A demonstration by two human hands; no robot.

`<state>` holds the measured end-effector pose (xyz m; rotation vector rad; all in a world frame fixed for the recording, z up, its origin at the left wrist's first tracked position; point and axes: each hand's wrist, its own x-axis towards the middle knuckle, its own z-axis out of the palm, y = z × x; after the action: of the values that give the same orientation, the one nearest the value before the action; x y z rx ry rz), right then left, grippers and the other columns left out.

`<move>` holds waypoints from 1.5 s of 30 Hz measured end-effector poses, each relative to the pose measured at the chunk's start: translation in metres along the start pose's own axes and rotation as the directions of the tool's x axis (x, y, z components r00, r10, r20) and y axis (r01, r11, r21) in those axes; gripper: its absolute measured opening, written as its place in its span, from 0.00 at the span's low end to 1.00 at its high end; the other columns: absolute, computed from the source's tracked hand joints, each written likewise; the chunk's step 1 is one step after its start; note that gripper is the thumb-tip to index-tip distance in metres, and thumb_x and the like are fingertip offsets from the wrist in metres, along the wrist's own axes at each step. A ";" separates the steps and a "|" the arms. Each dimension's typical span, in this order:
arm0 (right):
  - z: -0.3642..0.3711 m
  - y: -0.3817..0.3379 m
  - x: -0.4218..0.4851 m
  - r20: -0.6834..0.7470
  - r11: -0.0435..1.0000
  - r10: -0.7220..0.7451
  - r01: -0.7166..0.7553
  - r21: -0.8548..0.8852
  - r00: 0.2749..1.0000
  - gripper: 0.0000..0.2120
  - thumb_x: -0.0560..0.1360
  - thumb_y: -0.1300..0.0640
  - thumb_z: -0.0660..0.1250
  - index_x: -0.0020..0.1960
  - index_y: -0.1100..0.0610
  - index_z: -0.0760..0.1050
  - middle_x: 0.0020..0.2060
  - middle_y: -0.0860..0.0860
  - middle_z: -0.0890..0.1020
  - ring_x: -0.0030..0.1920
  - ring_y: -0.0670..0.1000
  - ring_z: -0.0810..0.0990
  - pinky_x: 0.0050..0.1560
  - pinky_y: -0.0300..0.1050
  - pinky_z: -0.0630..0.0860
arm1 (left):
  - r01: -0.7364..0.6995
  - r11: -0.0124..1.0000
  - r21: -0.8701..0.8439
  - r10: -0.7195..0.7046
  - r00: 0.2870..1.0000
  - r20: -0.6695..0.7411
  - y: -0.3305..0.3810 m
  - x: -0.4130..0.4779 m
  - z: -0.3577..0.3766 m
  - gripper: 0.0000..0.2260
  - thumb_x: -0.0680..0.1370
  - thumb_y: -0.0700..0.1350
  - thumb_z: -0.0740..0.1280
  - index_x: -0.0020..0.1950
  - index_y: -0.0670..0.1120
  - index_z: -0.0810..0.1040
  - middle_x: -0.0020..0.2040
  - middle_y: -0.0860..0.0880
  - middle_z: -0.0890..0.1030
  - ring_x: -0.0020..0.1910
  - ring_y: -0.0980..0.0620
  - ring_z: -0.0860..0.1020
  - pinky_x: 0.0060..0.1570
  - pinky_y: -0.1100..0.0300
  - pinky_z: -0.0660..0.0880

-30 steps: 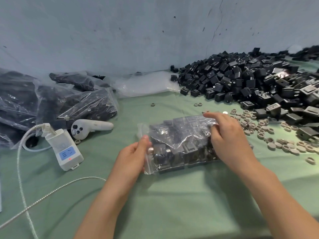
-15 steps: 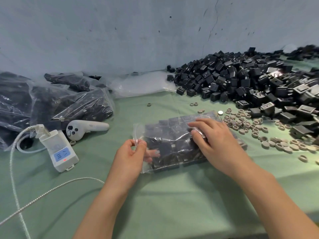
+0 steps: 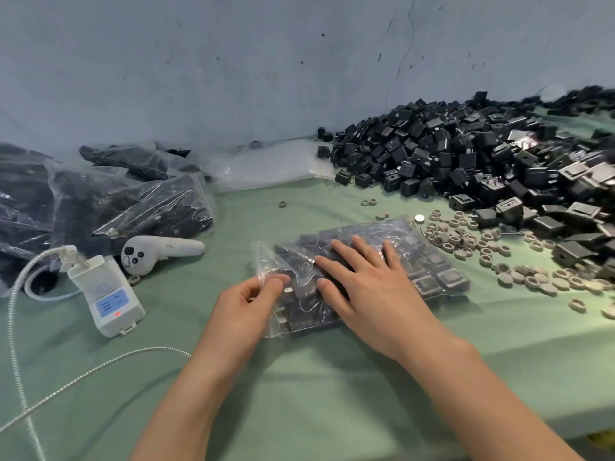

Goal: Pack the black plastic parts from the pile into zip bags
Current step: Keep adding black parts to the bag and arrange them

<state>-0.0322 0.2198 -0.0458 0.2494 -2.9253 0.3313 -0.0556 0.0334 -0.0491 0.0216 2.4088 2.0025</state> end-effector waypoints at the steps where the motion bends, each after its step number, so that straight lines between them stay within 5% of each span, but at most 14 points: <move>1: 0.000 -0.002 -0.001 -0.005 1.000 -0.006 0.006 -0.002 1.000 0.25 0.83 0.39 0.45 0.78 0.41 0.58 0.80 0.48 0.57 0.80 0.53 0.48 0.78 0.61 0.41 | -0.003 1.000 -0.001 0.003 1.000 -0.004 0.000 0.000 0.000 0.08 0.80 0.43 0.66 0.46 0.50 0.85 0.37 0.62 0.84 0.33 0.67 0.79 0.34 0.77 0.70; 10: 0.004 -0.017 0.000 -0.021 0.997 -0.062 0.061 -0.040 0.998 0.25 0.83 0.43 0.43 0.78 0.44 0.61 0.78 0.49 0.62 0.80 0.57 0.54 0.77 0.64 0.42 | -0.019 1.000 0.017 0.018 1.000 0.024 0.001 0.001 0.001 0.08 0.83 0.42 0.61 0.51 0.45 0.80 0.41 0.49 0.87 0.40 0.58 0.83 0.40 0.70 0.74; 16: 0.008 -0.023 0.002 -0.003 0.996 -0.076 0.076 -0.043 0.997 0.26 0.83 0.45 0.43 0.78 0.47 0.61 0.78 0.50 0.63 0.79 0.57 0.56 0.76 0.67 0.43 | 0.084 0.985 -0.151 -0.074 0.995 0.068 0.016 -0.003 0.012 0.08 0.83 0.40 0.60 0.47 0.44 0.77 0.32 0.50 0.85 0.28 0.61 0.81 0.25 0.71 0.71; 22: 0.006 -0.026 0.002 -0.014 0.997 -0.073 0.073 -0.005 0.997 0.27 0.82 0.44 0.42 0.76 0.47 0.65 0.75 0.49 0.67 0.78 0.57 0.60 0.77 0.65 0.45 | 0.065 0.996 -0.065 -0.077 0.978 -0.196 0.009 0.016 -0.005 0.10 0.81 0.48 0.64 0.47 0.44 0.80 0.38 0.51 0.86 0.36 0.52 0.80 0.42 0.55 0.75; 27: -0.002 -0.032 0.013 -0.046 0.986 -0.139 0.142 0.089 0.989 0.21 0.83 0.45 0.50 0.70 0.46 0.73 0.71 0.44 0.73 0.76 0.52 0.64 0.78 0.62 0.47 | 0.209 0.939 -0.272 -0.231 0.972 -0.050 0.009 0.027 -0.008 0.11 0.80 0.47 0.67 0.40 0.46 0.81 0.31 0.51 0.80 0.27 0.56 0.77 0.29 0.64 0.75; 31: -0.007 -0.034 0.033 -0.029 0.967 -0.182 0.184 0.174 0.983 0.19 0.83 0.43 0.52 0.59 0.44 0.80 0.60 0.38 0.79 0.70 0.44 0.69 0.79 0.53 0.45 | 0.284 0.959 -0.004 -0.284 0.958 0.037 -0.001 0.033 -0.017 0.16 0.79 0.48 0.68 0.32 0.47 0.72 0.24 0.50 0.71 0.20 0.54 0.68 0.21 0.66 0.65; 34: -0.013 -0.032 0.048 -0.060 0.957 -0.166 0.175 0.230 0.984 0.21 0.83 0.43 0.51 0.51 0.48 0.82 0.52 0.40 0.82 0.61 0.46 0.75 0.77 0.52 0.53 | 0.215 0.956 0.197 -0.186 0.970 -0.159 -0.008 0.045 -0.024 0.14 0.78 0.49 0.69 0.36 0.45 0.74 0.21 0.51 0.74 0.17 0.54 0.70 0.18 0.66 0.64; 37: -0.016 -0.022 0.063 -0.083 0.962 -0.110 0.127 0.240 0.990 0.21 0.84 0.44 0.50 0.55 0.47 0.81 0.55 0.41 0.80 0.59 0.46 0.75 0.75 0.51 0.56 | 0.142 0.959 0.244 -0.073 0.960 -0.270 -0.007 0.063 -0.025 0.10 0.79 0.50 0.65 0.41 0.46 0.77 0.22 0.51 0.77 0.18 0.54 0.74 0.18 0.67 0.66; 42: -0.011 -0.006 0.086 -0.041 0.981 -0.056 0.062 0.183 0.998 0.21 0.84 0.45 0.49 0.54 0.48 0.80 0.53 0.42 0.80 0.56 0.49 0.75 0.68 0.46 0.63 | 0.191 0.970 0.149 -0.155 0.963 -0.222 -0.006 0.098 -0.023 0.17 0.81 0.54 0.64 0.39 0.45 0.80 0.31 0.47 0.79 0.18 0.53 0.69 0.26 0.62 0.67; 45: -0.008 -0.002 0.098 -0.052 0.985 -0.060 0.067 0.156 0.997 0.20 0.84 0.45 0.49 0.56 0.47 0.79 0.50 0.42 0.80 0.52 0.49 0.76 0.62 0.44 0.65 | 0.183 0.957 0.226 -0.151 0.977 -0.150 -0.007 0.111 -0.021 0.22 0.80 0.55 0.65 0.32 0.43 0.77 0.25 0.50 0.74 0.19 0.54 0.68 0.23 0.65 0.64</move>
<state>-0.1253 0.2056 -0.0183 0.3520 -2.8406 0.5519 -0.1671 0.0138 -0.0515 -0.3124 2.6167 1.6837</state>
